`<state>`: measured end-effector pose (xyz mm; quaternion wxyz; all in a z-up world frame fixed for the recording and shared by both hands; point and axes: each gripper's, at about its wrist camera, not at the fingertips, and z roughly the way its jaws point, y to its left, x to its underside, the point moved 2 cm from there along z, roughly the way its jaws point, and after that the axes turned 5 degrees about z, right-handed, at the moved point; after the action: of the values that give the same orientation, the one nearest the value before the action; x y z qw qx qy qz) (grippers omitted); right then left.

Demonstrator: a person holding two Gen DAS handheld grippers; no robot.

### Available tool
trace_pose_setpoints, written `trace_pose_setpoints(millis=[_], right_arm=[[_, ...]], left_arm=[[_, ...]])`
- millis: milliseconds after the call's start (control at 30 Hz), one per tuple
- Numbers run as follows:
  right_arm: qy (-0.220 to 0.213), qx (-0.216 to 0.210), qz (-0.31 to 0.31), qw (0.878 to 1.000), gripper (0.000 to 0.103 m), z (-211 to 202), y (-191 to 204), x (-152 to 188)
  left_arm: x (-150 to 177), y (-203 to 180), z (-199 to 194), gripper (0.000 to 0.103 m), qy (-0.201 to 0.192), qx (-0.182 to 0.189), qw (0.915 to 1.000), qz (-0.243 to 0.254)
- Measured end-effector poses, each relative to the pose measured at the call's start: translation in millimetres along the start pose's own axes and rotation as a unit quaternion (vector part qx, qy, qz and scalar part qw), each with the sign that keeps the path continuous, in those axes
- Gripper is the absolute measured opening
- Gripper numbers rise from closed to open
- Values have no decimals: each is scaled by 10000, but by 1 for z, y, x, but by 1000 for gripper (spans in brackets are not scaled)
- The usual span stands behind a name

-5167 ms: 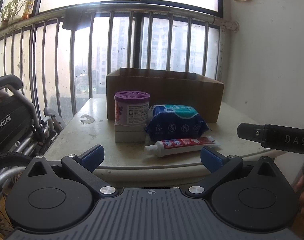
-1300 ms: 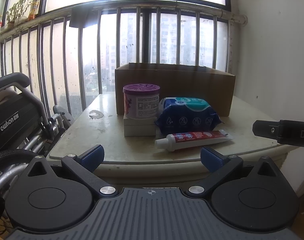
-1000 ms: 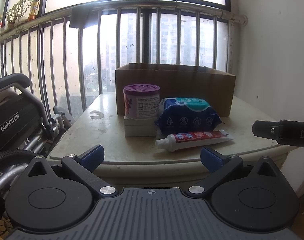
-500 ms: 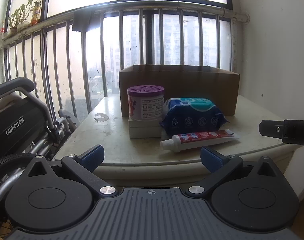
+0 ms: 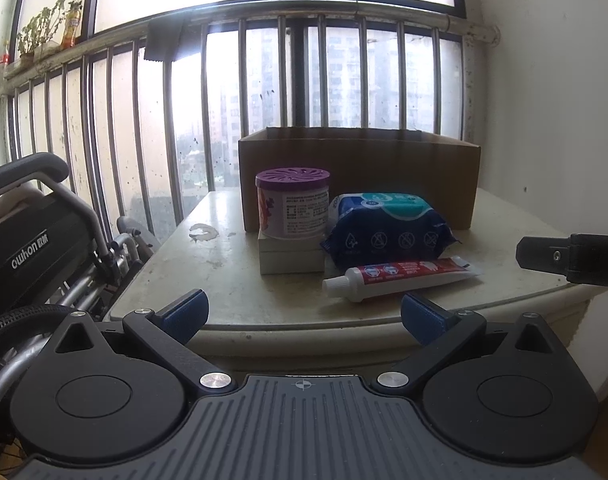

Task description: Organize objects

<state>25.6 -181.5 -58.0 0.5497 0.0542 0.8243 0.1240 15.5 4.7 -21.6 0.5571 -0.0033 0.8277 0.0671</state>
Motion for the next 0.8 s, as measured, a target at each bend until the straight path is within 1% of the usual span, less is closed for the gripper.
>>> trace_pose_setpoints(millis=[800], right_arm=[[14,-4,11,10000,103,1,-1,0]], left_arm=[[-1,1,-1,103,-20,-19,10000,-24]])
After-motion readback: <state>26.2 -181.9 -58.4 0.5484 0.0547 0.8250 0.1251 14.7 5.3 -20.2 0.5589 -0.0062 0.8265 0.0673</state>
